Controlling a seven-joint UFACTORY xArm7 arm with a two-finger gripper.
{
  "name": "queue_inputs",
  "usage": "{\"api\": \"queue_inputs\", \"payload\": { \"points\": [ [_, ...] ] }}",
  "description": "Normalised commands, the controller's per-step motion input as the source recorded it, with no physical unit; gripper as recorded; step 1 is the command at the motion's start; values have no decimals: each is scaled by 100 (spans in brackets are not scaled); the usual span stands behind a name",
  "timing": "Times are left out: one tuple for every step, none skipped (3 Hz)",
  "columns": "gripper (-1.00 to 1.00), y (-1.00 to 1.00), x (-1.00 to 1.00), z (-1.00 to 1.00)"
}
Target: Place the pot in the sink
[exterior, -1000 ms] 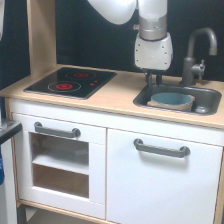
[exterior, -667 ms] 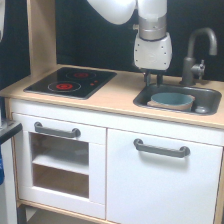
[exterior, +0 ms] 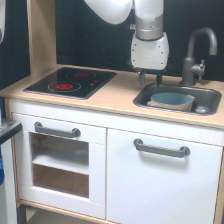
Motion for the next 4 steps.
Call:
{"api": "queue_inputs", "payload": {
  "points": [
    [100,-9,-26,52],
    [100,-9,-28,53],
    [100,-8,-30,53],
    [100,-5,-32,47]
  ]
}}
